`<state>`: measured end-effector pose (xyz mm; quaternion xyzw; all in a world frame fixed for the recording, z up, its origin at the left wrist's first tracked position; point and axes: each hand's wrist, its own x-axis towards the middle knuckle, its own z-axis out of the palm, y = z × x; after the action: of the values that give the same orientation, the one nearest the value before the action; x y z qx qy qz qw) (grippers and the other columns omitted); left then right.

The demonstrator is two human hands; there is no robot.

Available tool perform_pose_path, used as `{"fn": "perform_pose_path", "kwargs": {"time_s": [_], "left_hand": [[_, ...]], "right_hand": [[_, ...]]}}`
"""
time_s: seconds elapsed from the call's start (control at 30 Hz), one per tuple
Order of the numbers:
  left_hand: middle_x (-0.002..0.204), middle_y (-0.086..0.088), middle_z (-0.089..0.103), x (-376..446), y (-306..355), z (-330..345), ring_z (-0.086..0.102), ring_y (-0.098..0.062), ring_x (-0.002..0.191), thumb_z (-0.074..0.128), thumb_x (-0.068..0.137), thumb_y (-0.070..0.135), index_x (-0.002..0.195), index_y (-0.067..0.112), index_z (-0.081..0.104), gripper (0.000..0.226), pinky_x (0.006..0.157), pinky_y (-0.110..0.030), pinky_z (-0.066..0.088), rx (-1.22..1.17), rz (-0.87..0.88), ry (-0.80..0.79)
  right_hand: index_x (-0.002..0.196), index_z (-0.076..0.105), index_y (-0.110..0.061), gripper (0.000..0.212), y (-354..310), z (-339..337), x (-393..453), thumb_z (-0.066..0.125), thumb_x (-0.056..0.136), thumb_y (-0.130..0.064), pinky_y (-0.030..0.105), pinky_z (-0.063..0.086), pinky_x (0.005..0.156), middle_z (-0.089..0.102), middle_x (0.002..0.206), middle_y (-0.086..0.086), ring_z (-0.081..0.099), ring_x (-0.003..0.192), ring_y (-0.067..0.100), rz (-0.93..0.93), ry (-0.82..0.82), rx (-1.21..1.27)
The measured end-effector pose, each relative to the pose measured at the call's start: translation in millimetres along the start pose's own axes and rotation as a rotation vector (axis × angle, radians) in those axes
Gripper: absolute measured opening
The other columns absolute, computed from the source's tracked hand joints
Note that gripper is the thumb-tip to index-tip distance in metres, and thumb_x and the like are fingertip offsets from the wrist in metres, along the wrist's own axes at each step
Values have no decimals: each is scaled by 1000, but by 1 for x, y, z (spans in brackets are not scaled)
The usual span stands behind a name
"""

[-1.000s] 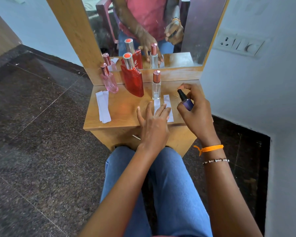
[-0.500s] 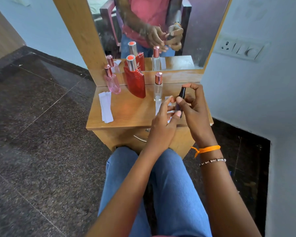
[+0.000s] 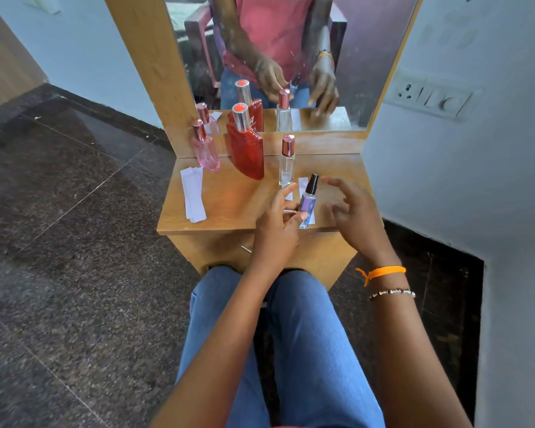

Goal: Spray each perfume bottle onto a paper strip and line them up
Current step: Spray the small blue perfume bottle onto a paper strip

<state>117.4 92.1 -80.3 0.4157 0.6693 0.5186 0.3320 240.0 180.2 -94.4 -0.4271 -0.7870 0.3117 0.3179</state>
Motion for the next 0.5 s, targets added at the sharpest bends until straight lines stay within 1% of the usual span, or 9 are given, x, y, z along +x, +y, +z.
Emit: {"fn": "perform_pose_path", "kwargs": {"time_s": [0.03, 0.07, 0.1, 0.13, 0.2, 0.27, 0.33, 0.4, 0.5], "left_hand": [[98, 1, 62, 0, 0, -1, 57, 4, 81, 58, 87, 4, 131, 21, 48, 47, 67, 1, 39, 2, 3, 3], [97, 2, 62, 0, 0, -2, 57, 4, 80, 58, 87, 5, 130, 20, 49, 47, 67, 1, 39, 2, 9, 7], [96, 4, 61, 0, 0, -3, 57, 5, 80, 59, 87, 5, 129, 20, 49, 46, 67, 1, 39, 3, 15, 8], [94, 6, 61, 0, -1, -4, 56, 5, 80, 59, 87, 5, 129, 20, 50, 45, 67, 2, 39, 3, 20, 9], [92, 9, 60, -1, 0, -6, 56, 6, 79, 60, 86, 6, 127, 19, 51, 44, 66, 2, 38, 8, 23, 11], [95, 6, 62, -1, -1, -8, 56, 7, 81, 61, 86, 8, 126, 20, 52, 43, 66, 2, 38, 15, 23, 11], [99, 3, 64, -1, -1, -8, 57, 6, 84, 62, 86, 9, 126, 21, 52, 43, 66, 2, 38, 22, 17, 13], [103, -1, 67, -1, -1, -8, 57, 4, 84, 62, 85, 10, 126, 22, 53, 44, 66, 2, 39, 30, 24, 17], [103, -1, 67, -2, 0, -8, 58, 1, 84, 63, 84, 10, 126, 22, 53, 45, 65, 2, 39, 44, 34, 16]], "right_hand": [[117, 61, -12, 44, 1, 4, 0, 51, 81, 11, 16, 40, 85, 62, 115, 6, 55, 102, 20, -5, -28, -48], [110, 63, -8, 37, 2, 9, 0, 52, 80, 11, 15, 40, 74, 63, 107, 10, 56, 94, 23, -1, -18, -91], [102, 65, -6, 31, 0, 11, 0, 52, 80, 11, 21, 40, 68, 65, 98, 12, 58, 89, 26, -1, 30, -127], [97, 66, -5, 25, -2, 13, 1, 53, 82, 9, 27, 42, 67, 66, 91, 12, 59, 85, 28, 10, 94, -137], [95, 63, -6, 15, -13, 8, 4, 57, 84, 3, 34, 50, 72, 66, 83, 7, 62, 80, 23, 58, 224, 6], [94, 59, -11, 16, -26, 0, 9, 67, 82, -5, 28, 53, 76, 65, 80, 1, 63, 78, 14, 110, 323, 301], [89, 59, -17, 18, -36, -6, 12, 72, 78, -9, 30, 54, 80, 66, 80, 1, 64, 79, 13, 107, 355, 525], [84, 61, -20, 18, -41, -5, 12, 72, 78, -8, 34, 55, 81, 66, 80, 3, 63, 79, 14, 71, 324, 576], [82, 63, -21, 18, -42, 0, 10, 71, 79, -5, 30, 54, 80, 66, 80, -1, 64, 79, 12, 61, 264, 588]]}}
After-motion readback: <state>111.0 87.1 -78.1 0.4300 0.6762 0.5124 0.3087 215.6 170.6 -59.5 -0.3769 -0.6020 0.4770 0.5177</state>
